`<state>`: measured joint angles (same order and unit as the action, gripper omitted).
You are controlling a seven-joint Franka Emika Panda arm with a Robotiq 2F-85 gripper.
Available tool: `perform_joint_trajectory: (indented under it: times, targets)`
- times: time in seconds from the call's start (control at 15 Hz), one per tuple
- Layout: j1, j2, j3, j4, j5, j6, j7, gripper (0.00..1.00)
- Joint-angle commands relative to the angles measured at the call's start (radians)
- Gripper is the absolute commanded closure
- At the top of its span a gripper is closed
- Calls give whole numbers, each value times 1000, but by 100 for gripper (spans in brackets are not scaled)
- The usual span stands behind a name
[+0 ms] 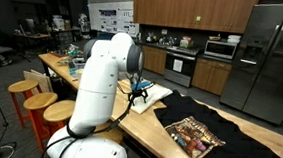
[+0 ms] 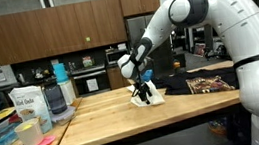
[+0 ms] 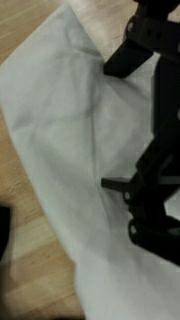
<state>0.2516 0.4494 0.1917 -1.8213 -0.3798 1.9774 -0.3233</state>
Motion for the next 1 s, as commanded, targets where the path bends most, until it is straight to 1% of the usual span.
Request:
perform_joint_trajectory:
  times: [0.0,0.27,0.6,0.73,0.93]
  targets:
    - [6,-71,1,-111,-28,78,42,0]
    - [21,-146,1,-211,-76,178,100,0]
    - [55,-257,-7,-342,-203,332,301,0]
    - [59,-296,-4,-377,-240,361,365,0]
    - [53,-318,5,-392,-233,351,411,0]
